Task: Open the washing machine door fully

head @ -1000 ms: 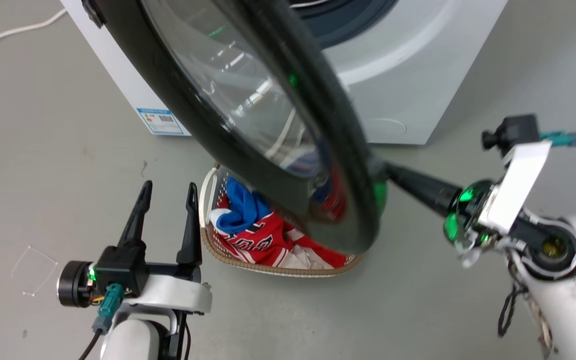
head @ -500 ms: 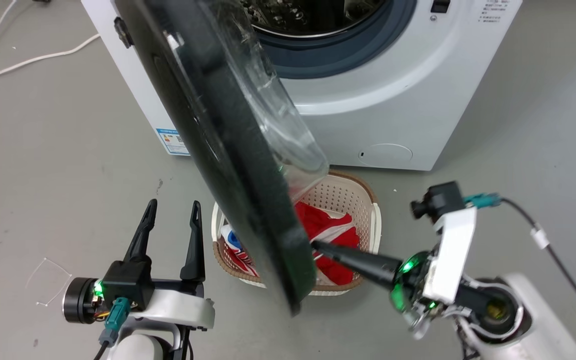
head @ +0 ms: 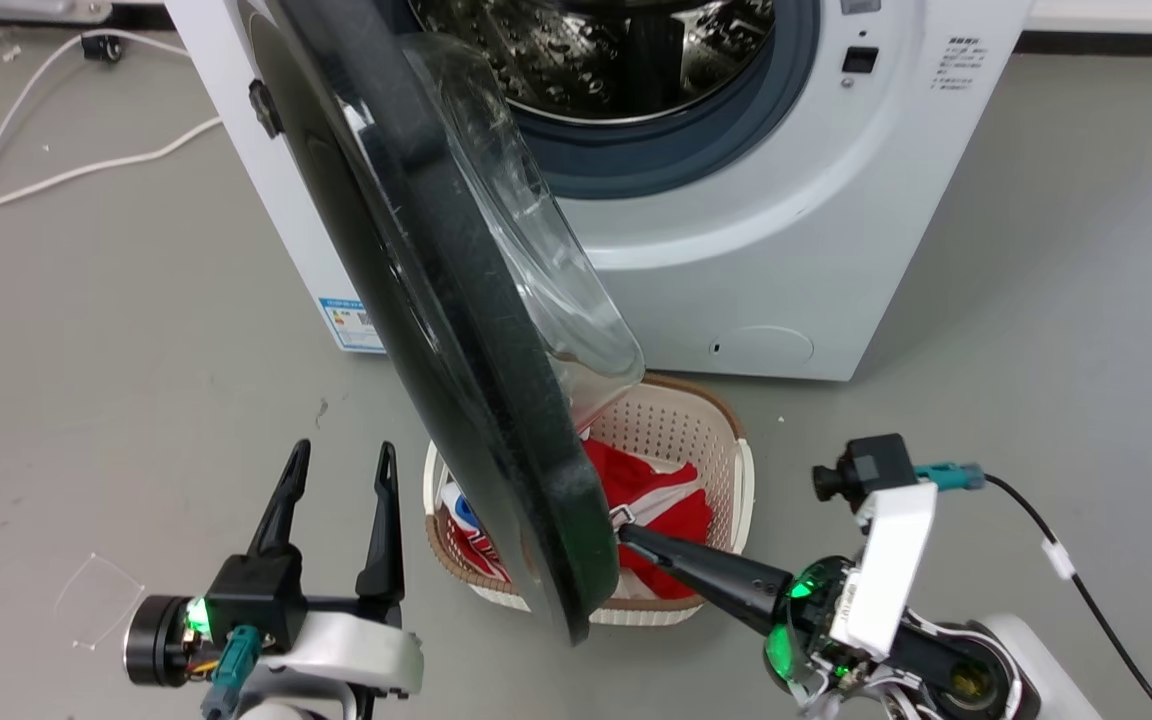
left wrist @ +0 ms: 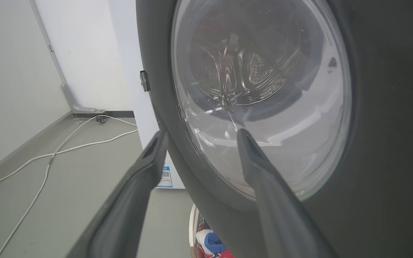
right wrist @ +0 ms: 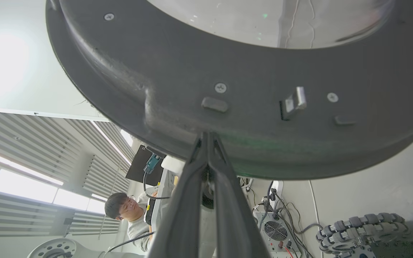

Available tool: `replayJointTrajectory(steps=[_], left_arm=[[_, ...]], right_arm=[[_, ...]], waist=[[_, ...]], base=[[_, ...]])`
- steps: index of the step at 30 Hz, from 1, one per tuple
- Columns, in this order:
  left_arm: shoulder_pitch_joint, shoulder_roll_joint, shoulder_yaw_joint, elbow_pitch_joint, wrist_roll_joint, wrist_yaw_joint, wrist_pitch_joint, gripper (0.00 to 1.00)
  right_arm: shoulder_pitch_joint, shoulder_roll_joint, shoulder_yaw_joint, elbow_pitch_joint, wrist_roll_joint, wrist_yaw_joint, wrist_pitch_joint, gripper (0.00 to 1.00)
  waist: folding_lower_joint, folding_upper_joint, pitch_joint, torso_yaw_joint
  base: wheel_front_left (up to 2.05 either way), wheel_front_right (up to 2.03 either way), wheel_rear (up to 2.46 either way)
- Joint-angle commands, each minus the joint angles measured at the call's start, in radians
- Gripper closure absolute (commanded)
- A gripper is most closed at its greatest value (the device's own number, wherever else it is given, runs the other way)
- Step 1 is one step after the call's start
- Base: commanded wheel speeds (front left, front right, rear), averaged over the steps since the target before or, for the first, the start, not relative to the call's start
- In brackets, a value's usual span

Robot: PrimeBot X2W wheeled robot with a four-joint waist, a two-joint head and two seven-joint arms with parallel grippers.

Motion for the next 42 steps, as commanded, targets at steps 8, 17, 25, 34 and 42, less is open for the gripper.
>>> replayJointTrajectory(steps=[8,17,25,34,42], left_arm=[[0.059,-0.001,0.001,0.011,0.009,0.009,-0.003,0.0],[0.093,-0.001,0.004,0.006,0.016,0.015,-0.003,0.0],[0.112,-0.001,0.007,0.001,0.015,0.022,-0.003,0.0],[0.121,-0.001,0.009,-0.005,0.013,0.028,-0.003,0.0],[0.121,-0.001,0.007,-0.006,0.01,0.032,-0.003,0.0]], right_arm=[[0.086,0.011,-0.123,-0.015,-0.019,0.003,-0.151,1.0],[0.172,0.01,-0.275,-0.108,-0.172,0.003,-0.437,1.0],[0.239,-0.023,-0.302,-0.197,-0.45,0.003,-0.808,1.0],[0.283,0.014,-0.391,-0.226,-1.149,0.003,-0.928,1.0],[0.342,0.067,-0.395,-0.237,-1.58,0.001,-0.929,1.0]], waist=[[0.0001,0.0,-0.082,-0.019],[0.0001,0.0,-0.133,-0.026],[0.0001,0.0,-0.151,-0.03],[0.0001,0.0,-0.16,-0.044],[0.0001,0.0,-0.159,-0.051]], base=[[0.0,0.0,0.0],[0.0,0.0,0.0],[0.0,0.0,0.0],[0.0,0.0,0.0],[0.0,0.0,0.0]])
